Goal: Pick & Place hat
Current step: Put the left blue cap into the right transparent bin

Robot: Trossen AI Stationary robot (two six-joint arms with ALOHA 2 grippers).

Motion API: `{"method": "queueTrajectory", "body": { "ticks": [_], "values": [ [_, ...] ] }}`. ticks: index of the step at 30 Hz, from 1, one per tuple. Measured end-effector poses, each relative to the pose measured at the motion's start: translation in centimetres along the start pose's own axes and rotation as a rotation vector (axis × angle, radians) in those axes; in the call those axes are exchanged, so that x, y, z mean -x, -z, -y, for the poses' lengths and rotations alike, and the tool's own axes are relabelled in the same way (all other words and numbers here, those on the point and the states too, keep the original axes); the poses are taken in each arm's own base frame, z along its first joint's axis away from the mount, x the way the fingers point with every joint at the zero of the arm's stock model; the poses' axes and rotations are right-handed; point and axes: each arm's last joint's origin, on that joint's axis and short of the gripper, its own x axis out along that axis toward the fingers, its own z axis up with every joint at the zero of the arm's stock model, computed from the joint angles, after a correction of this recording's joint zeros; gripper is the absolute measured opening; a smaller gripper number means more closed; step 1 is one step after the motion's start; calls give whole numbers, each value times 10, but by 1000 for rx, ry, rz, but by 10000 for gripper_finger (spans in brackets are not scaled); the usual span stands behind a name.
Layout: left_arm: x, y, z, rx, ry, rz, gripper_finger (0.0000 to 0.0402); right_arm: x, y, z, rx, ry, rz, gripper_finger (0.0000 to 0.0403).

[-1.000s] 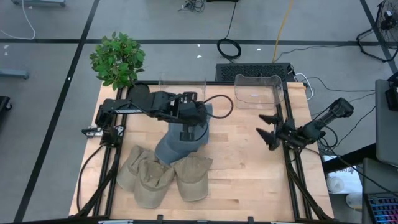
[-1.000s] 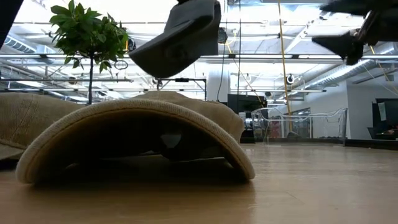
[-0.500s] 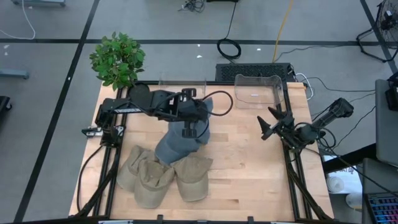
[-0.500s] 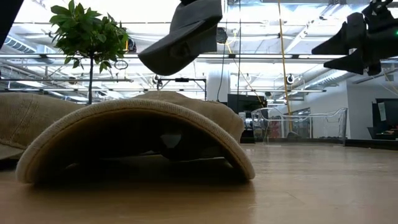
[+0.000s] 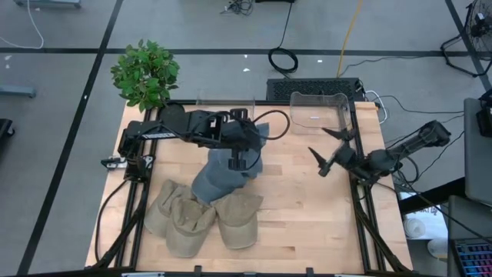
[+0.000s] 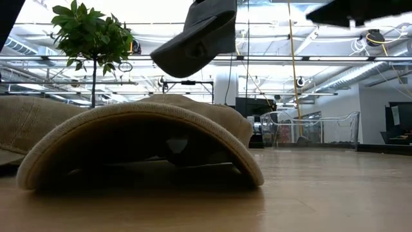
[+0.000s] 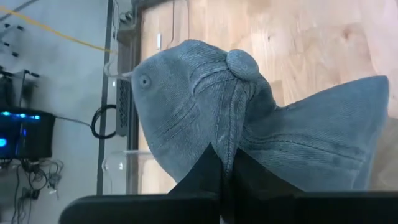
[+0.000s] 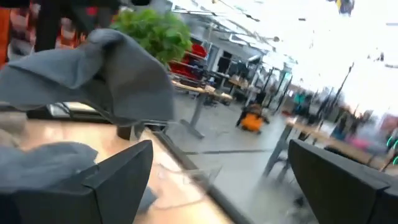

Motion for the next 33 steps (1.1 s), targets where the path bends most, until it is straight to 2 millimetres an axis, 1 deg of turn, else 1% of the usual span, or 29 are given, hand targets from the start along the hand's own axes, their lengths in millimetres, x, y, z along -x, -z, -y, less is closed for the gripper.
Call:
{"method": "queueTrajectory", "body": {
  "ticks": [2,4,6,9,12,15,19,23,28,33],
  "values": [
    [-3,-1,1,-16,0,16,6,-11,-13,-6,25,-12,8,361],
    [-5,-3,2,-20,-3,33,6,-22,-21,-13,18,-39,9,361],
    [-6,-4,4,-35,-3,38,6,-33,-26,-20,-47,-71,11,361],
    [-9,-4,6,-74,-28,36,7,-49,-28,-26,-176,-118,1,357],
    [-11,-5,8,-97,-50,42,6,-62,-23,-30,-302,-237,-17,348],
    [-11,-6,8,-96,-56,52,6,-74,-16,-31,-468,-379,-35,336],
    [-10,-6,8,-99,-69,47,8,-91,-10,-27,-672,-484,-53,325],
    [-10,-6,8,-111,-80,45,6,-108,-6,-23,-854,-584,-18,320],
    [-10,-9,8,-107,-87,67,9,-125,1,-24,-994,-648,-2,320],
    [-10,-9,7,-113,-87,68,6,-134,7,-30,-1040,-662,21,320]
  ]
}}
